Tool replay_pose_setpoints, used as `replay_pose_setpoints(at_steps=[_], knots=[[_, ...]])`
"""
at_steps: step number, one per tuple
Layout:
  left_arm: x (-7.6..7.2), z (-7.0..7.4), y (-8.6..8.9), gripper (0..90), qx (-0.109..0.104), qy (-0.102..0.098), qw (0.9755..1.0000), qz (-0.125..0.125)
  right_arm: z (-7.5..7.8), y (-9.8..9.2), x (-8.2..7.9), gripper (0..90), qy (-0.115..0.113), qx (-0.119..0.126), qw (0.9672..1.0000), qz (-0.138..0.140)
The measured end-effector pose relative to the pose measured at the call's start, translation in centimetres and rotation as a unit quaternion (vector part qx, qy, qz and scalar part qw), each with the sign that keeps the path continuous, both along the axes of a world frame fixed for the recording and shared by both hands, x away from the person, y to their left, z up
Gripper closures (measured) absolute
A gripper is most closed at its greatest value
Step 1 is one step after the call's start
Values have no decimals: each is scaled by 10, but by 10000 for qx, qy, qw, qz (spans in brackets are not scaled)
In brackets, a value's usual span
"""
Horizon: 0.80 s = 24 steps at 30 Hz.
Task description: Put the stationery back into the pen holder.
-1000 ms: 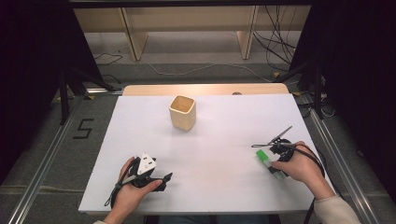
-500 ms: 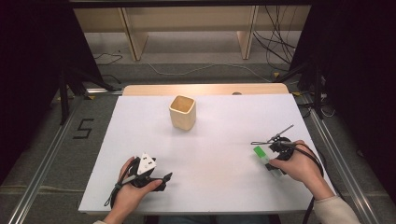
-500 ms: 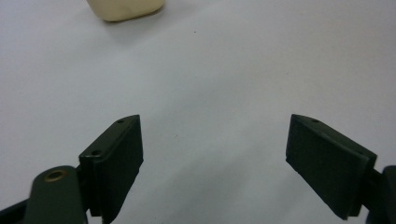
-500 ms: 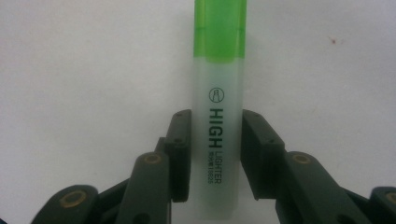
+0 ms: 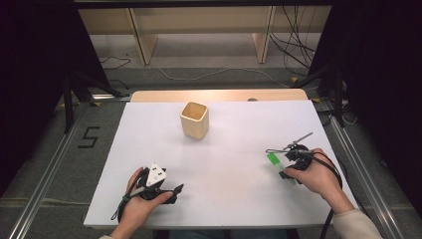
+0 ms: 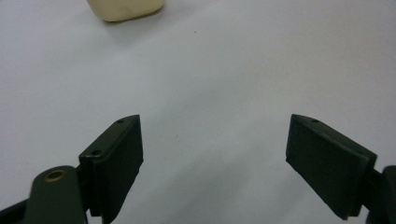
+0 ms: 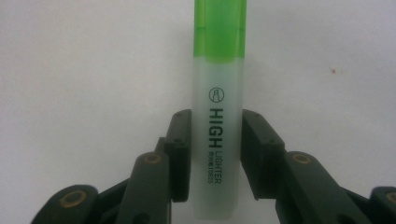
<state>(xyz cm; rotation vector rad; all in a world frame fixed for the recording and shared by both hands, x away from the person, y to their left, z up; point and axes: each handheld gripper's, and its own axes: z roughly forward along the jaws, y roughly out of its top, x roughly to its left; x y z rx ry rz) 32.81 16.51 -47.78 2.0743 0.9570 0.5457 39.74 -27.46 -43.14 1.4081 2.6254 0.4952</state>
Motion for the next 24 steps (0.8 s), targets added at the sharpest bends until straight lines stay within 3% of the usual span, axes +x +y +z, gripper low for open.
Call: replay_pose_setpoints(at_steps=[11, 16, 24], knots=[[0, 0, 0, 189, 5, -5, 10000, 2, 3, 7, 2, 661, -377, 299, 9988, 130], [0, -1, 0, 189, -2, -16, 10000, 3, 4, 12, 3, 661, -583, 523, 9968, 154], [0, -1, 0, 188, -9, -17, 10000, -4, 6, 21, 6, 661, -820, 638, 9944, 195]])
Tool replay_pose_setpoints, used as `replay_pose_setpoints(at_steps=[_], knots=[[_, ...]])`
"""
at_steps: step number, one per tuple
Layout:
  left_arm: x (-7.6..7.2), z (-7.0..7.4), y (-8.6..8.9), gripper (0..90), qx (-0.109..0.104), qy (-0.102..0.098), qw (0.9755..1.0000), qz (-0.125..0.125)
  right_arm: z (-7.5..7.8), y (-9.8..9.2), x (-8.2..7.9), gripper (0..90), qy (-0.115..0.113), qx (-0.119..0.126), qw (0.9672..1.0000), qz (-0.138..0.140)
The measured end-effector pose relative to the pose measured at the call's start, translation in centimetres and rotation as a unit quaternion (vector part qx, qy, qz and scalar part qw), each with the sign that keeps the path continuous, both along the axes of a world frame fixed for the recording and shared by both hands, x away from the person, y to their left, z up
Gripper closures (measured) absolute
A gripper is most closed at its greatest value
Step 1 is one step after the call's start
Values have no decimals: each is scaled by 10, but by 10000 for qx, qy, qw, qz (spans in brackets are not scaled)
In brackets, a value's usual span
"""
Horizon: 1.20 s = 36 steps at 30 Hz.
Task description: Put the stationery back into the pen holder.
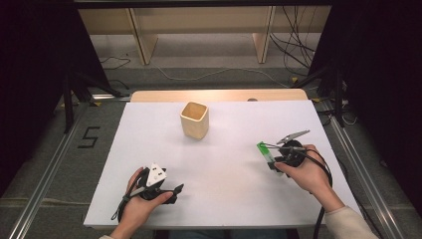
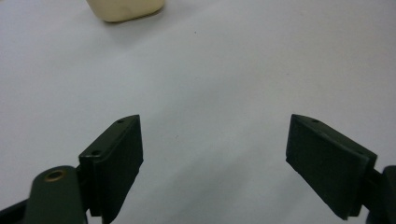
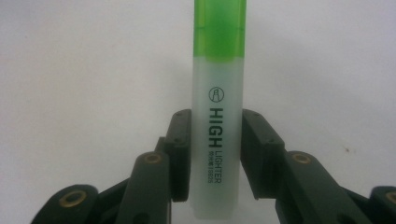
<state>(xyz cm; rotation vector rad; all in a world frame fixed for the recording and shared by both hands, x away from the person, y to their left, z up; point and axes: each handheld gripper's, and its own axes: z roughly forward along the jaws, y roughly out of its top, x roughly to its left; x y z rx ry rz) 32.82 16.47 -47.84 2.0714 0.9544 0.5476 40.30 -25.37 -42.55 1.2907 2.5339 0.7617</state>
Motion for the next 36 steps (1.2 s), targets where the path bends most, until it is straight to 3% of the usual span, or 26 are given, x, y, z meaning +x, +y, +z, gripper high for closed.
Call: replay_pose_setpoints(at_steps=[24, 36], knots=[[0, 1, -1, 188, 16, 11, 10000, 0, 0, 22, 13, 662, -616, 327, 9974, 195], [0, 1, -1, 188, 14, 10, 10000, 1, 0, 36, 21, 662, -784, 561, 9951, 235]])
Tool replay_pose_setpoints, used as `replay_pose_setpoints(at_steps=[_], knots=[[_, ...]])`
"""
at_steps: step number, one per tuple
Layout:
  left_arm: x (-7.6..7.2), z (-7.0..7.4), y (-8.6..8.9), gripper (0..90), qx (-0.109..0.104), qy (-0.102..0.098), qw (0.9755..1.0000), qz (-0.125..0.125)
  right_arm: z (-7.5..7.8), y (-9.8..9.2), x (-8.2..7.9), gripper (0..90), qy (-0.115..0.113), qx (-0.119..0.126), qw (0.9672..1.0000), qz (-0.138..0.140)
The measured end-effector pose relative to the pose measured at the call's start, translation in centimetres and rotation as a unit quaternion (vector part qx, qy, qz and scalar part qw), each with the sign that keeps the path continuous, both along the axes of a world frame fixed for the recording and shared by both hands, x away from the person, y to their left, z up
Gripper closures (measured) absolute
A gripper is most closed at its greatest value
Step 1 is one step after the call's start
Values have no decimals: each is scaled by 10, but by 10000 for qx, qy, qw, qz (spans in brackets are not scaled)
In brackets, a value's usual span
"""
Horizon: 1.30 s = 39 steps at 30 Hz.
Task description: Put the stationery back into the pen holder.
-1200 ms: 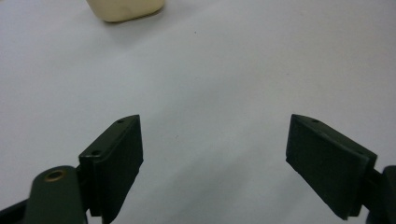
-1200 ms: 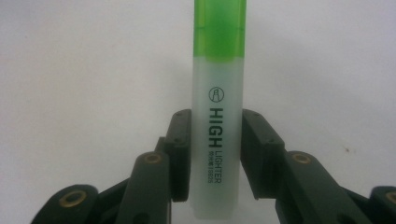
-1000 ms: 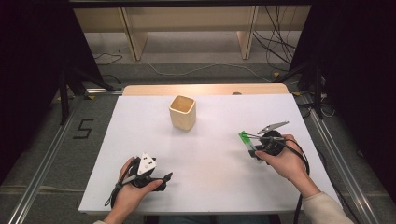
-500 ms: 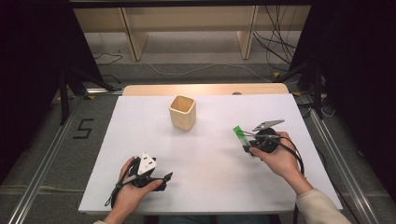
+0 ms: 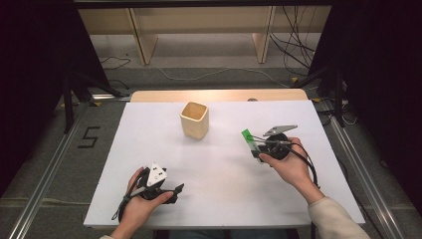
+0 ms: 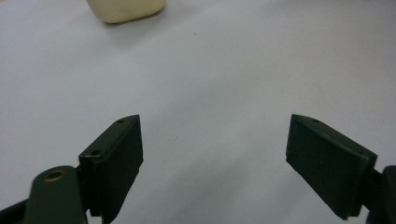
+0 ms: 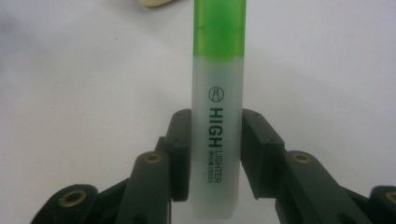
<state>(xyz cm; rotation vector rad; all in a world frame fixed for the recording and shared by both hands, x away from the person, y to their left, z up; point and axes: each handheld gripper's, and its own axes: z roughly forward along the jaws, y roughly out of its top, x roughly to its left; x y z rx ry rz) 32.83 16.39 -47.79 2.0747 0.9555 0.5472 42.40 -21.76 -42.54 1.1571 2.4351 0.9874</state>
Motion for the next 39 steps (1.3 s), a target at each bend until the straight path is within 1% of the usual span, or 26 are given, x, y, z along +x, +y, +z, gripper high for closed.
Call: replay_pose_setpoints(at_steps=[13, 20, 22, 24, 39], knots=[[0, 0, 0, 188, -30, 2, 10000, 14, 2, 16, 9, 662, -179, 146, 9997, 70], [0, 0, 0, 188, -42, 1, 10000, 15, 4, 26, 14, 662, -240, 208, 9995, 56], [0, 0, 0, 188, -37, -5, 10000, 20, 4, 28, 16, 662, -277, 218, 9993, 107], [0, 0, 0, 188, -36, -6, 10000, 20, 4, 30, 17, 662, -262, 245, 9993, 72], [1, 0, 0, 188, -41, -12, 10000, 29, 7, 45, 26, 662, -425, 384, 9983, 69]])
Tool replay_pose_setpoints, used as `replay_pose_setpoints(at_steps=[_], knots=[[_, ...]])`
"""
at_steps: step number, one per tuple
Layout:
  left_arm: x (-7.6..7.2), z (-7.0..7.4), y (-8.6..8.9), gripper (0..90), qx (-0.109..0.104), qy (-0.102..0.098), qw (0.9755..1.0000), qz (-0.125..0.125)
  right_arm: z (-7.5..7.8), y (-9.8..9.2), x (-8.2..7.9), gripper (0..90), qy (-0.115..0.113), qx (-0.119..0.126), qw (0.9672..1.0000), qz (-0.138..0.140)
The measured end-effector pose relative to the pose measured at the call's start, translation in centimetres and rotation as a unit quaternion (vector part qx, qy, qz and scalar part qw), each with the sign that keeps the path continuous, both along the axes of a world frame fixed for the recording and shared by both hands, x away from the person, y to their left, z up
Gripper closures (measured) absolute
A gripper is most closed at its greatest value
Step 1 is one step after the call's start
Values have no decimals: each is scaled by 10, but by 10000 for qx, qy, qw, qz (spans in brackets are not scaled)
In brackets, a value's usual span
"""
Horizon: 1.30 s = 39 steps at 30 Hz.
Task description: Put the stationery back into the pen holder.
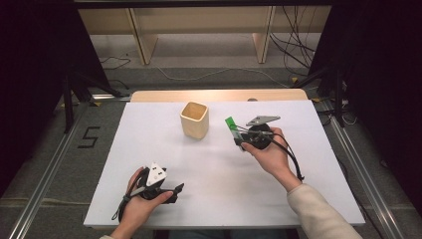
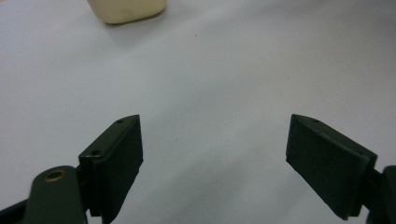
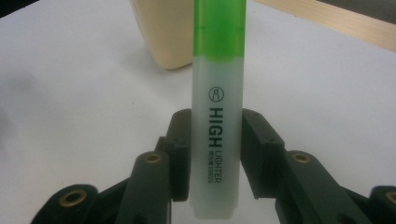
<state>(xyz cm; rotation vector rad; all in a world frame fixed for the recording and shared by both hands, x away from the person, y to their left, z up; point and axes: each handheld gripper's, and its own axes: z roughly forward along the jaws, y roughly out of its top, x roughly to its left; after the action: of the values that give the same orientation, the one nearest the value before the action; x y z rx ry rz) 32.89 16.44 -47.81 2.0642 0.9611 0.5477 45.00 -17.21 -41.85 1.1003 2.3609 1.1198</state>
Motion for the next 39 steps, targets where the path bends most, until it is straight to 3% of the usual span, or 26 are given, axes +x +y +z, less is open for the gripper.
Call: replay_pose_setpoints(at_steps=[39], knots=[[0, 0, -1, 188, -31, -8, 10000, 11, 6, 38, 26, 662, -369, 377, 9986, -32]])
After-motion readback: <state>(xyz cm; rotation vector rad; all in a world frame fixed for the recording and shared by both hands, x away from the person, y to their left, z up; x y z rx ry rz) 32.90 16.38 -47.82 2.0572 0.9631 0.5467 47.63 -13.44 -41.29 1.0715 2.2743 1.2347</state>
